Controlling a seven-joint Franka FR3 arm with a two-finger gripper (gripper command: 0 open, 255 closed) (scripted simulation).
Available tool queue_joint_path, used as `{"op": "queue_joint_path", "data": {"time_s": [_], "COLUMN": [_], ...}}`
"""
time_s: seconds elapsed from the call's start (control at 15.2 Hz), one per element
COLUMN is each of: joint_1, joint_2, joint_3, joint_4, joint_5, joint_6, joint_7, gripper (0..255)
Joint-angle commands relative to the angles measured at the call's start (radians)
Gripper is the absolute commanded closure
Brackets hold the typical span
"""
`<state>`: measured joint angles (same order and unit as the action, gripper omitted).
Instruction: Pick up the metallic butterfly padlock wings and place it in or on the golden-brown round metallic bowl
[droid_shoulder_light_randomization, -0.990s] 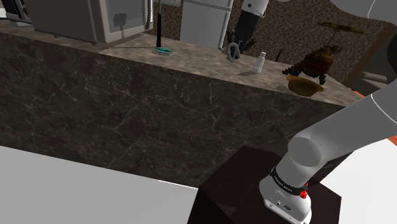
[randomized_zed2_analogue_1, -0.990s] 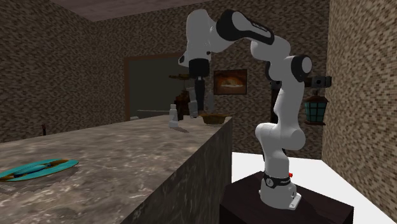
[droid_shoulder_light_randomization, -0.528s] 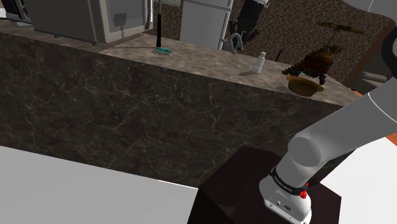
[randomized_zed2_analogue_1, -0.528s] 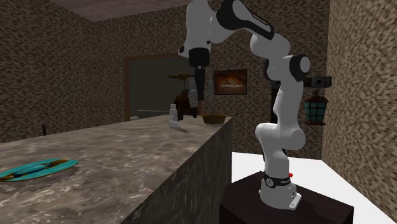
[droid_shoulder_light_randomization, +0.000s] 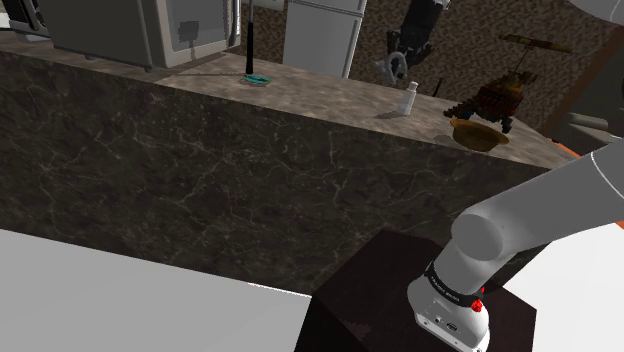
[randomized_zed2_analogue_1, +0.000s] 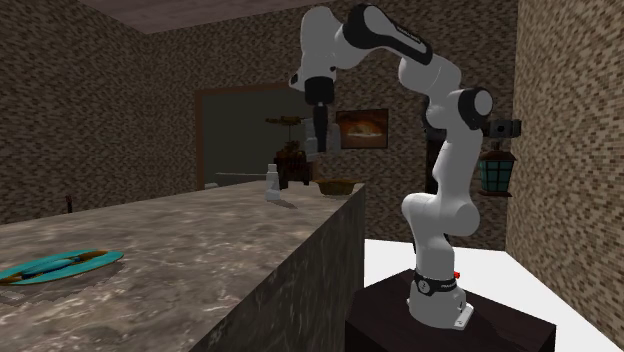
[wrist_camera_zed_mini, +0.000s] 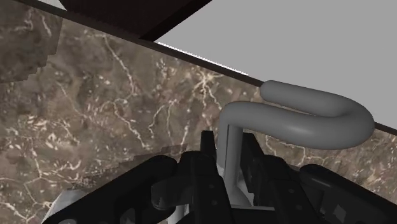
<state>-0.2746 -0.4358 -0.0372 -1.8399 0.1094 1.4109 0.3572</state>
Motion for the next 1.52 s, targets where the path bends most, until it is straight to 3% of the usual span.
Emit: {"op": "queue_joint_path", "data": {"time_s": [0.0, 0.66, 1.45], "joint_1": [-0.014, -0.079, -0.135], "joint_2": [-0.042, -0.184, -0.235], "joint_3": [-0.033, -0.200, -0.416], "joint_4": [-0.036, -0.121, -0.106], "joint_5": [-0.016, -0.124, -0.278], "joint_6": [-0.010, -0.079, -0.131], "joint_7": [-0.046, -0.260, -0.522], "gripper": [255, 255, 255]}}
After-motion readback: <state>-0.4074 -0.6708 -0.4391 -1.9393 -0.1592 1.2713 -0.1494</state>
